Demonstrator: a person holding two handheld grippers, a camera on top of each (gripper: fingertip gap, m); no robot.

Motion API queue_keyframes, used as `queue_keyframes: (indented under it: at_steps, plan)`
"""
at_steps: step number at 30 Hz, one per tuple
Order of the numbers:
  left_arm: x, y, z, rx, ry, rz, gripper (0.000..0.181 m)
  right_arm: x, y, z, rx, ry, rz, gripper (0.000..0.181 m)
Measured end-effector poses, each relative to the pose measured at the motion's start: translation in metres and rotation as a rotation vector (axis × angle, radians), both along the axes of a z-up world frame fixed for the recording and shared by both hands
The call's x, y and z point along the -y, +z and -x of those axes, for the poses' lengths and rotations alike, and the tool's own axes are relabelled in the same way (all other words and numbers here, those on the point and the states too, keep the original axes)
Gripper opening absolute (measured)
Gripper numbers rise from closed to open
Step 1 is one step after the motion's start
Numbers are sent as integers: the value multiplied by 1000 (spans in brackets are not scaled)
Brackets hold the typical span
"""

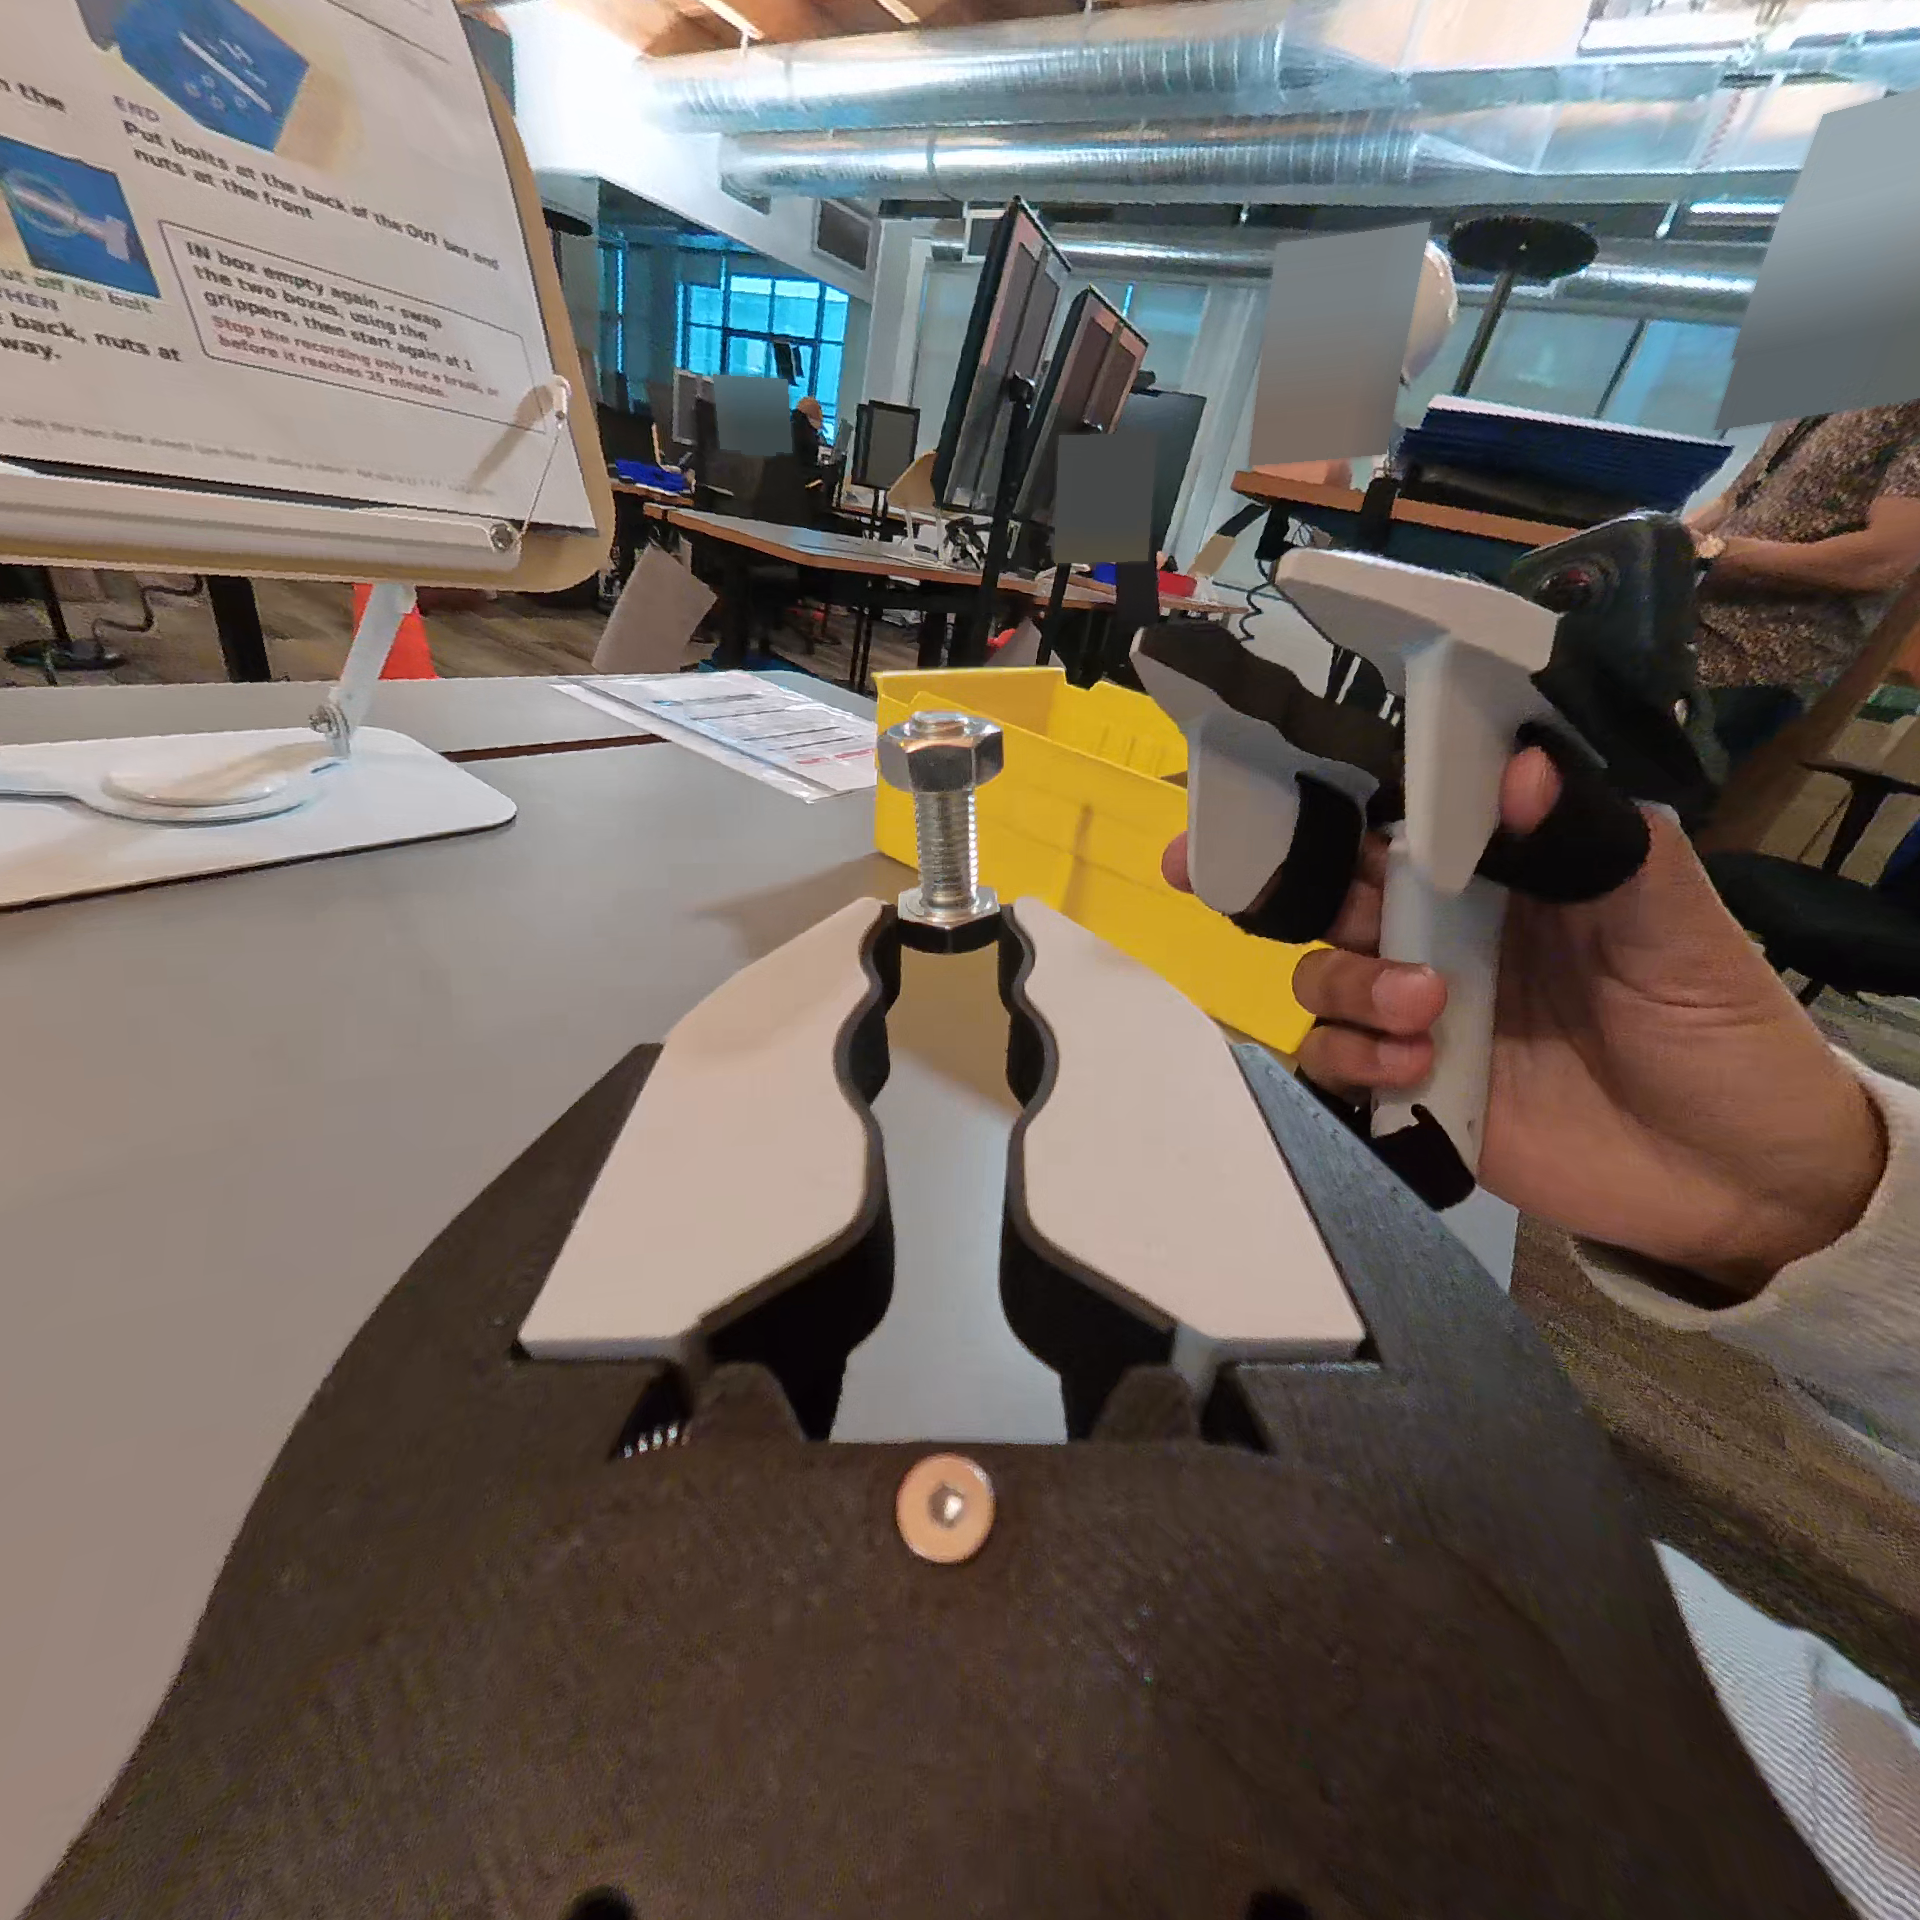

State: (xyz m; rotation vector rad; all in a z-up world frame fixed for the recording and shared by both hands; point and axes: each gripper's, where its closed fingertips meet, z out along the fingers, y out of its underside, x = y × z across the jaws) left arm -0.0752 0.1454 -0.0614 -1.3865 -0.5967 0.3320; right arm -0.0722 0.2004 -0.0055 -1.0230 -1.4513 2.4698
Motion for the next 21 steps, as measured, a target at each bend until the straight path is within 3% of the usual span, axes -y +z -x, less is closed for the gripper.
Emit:
queue_keyframes:
  at_steps: [5,9,11,14,21]
  plan:
    - [9,-13,-4,24,22,9,18,15,-14,-5,-27,16,-68,31]
    - [-5,-13,-21,11,-57,52,18,35,-29,-19,-24,148,-113,33]
    - [-14,-12,-31,-55,-99,135,18,38,-38,-23,-81,161,-218,33]
    - [-19,-21,-38,-97,-124,197,18,36,-30,-25,-191,146,-263,35]
    - [-10,-18,-29,-30,-111,90,18,46,-29,-34,-277,163,-329,33]
